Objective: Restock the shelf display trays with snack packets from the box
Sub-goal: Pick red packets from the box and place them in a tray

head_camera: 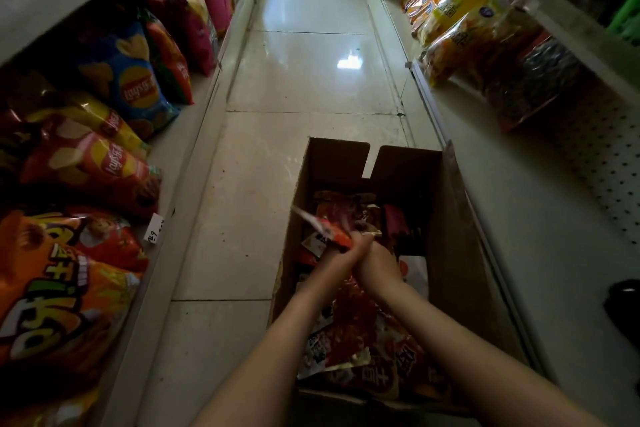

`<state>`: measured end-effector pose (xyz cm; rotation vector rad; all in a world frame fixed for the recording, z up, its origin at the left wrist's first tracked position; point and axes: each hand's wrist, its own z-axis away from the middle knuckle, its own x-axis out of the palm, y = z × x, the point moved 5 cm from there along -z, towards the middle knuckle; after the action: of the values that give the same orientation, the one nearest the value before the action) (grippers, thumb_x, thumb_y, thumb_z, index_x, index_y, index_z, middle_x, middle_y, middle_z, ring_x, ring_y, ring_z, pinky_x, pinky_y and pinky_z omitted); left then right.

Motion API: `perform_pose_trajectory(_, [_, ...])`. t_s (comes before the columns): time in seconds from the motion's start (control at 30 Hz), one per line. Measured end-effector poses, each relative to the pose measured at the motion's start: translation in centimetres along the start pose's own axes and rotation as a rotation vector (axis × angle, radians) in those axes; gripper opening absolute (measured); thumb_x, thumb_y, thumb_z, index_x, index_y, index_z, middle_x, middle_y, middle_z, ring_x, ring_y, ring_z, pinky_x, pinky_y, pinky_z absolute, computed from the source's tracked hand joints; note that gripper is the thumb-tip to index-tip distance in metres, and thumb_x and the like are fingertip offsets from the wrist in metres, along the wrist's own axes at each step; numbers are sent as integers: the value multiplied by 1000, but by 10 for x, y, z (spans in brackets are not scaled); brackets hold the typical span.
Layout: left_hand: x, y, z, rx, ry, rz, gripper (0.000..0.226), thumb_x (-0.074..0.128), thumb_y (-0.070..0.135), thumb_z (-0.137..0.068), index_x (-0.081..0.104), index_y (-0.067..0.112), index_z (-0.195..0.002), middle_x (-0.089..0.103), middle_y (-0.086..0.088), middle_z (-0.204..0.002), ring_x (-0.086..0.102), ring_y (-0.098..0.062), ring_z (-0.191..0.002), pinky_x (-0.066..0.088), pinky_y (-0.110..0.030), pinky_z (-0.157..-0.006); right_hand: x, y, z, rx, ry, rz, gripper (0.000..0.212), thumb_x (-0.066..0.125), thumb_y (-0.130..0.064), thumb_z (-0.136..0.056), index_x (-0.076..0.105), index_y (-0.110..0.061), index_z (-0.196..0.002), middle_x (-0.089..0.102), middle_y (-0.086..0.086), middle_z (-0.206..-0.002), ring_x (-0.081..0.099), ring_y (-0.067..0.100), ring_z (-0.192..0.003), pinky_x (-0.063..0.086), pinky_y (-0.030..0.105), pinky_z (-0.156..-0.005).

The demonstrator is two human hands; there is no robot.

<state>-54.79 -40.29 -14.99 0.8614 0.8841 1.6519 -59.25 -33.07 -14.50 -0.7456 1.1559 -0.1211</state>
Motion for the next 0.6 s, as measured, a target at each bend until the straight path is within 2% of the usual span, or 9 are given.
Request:
perform_pose_trajectory(0.07, [-9,-1,0,-110,155,184,81,53,67,-83,45,11,-141,51,-9,-139,50,-23,-126,39,-35,-108,6,-11,1,-91,-45,101,33,45,-12,-96,52,-14,-128,64,8,-115,61,27,-104,49,36,-85])
perform_pose_trajectory(0.13, [-21,0,-3,-123,274,205,50,43,44,-99,54,10,-134,59,-14,-129,58,-26,-114,48,-35,-96,11,-8,0,-93,-94,0,44,57,-11,-86,46,-16,-129,58,8,-119,57,27,-110,47,37,-91])
perform_pose_trajectory(0.2, [-23,5,-5,-82,245,271,38,37,28,-103,52,12,-134,60,-17,-126,60,-27,-107,52,-33,-81,9,2,3,-20,-140,-257,56,68,-16,-78,41,-24,-126,51,5,-122,54,24,-115,50,38,-93])
perform_pose_trajectory(0.27, [-20,10,-1,-60,192,361,33,34,20,-103,51,16,-131,61,-15,-117,61,-25,-100,53,-32,-76,4,12,9,90,-227,-587,70,75,-12,-76,35,-30,-131,48,5,-127,54,23,-116,52,38,-94])
perform_pose_trajectory(0.33, [-16,15,5,-63,144,424,30,35,17,-103,52,17,-127,61,-13,-110,62,-24,-97,55,-34,-75,0,18,15,189,-351,-839,66,78,-11,-76,43,-20,-131,58,11,-123,62,27,-108,52,45,-94])
perform_pose_trajectory(0.4, [-18,16,4,-54,133,418,29,37,17,-101,54,15,-125,61,-16,-112,62,-27,-99,55,-38,-80,-3,16,18,241,-452,-970,56,80,-21,-73,56,-8,-121,64,19,-117,65,33,-103,49,52,-96])
perform_pose_trajectory(0.47, [-20,14,4,-56,150,388,28,38,14,-100,56,14,-122,63,-16,-109,63,-26,-94,54,-38,-79,-7,13,18,280,-456,-1031,52,76,-36,-75,61,-7,-115,68,18,-111,67,32,-100,53,46,-90])
perform_pose_trajectory(0.53, [-21,13,4,-69,164,394,29,39,8,-97,60,12,-117,64,-15,-104,65,-23,-86,55,-34,-71,-9,12,17,359,-381,-1125,45,58,-46,-88,64,-7,-110,72,13,-97,70,27,-87,56,36,-78])
perform_pose_trajectory(0.6, [-19,12,7,-119,161,374,31,38,1,-94,60,8,-114,64,-13,-93,68,-19,-70,56,-29,-58,-15,15,14,405,-274,-1203,54,44,-53,-92,65,-5,-104,71,11,-80,69,23,-70,56,31,-66])
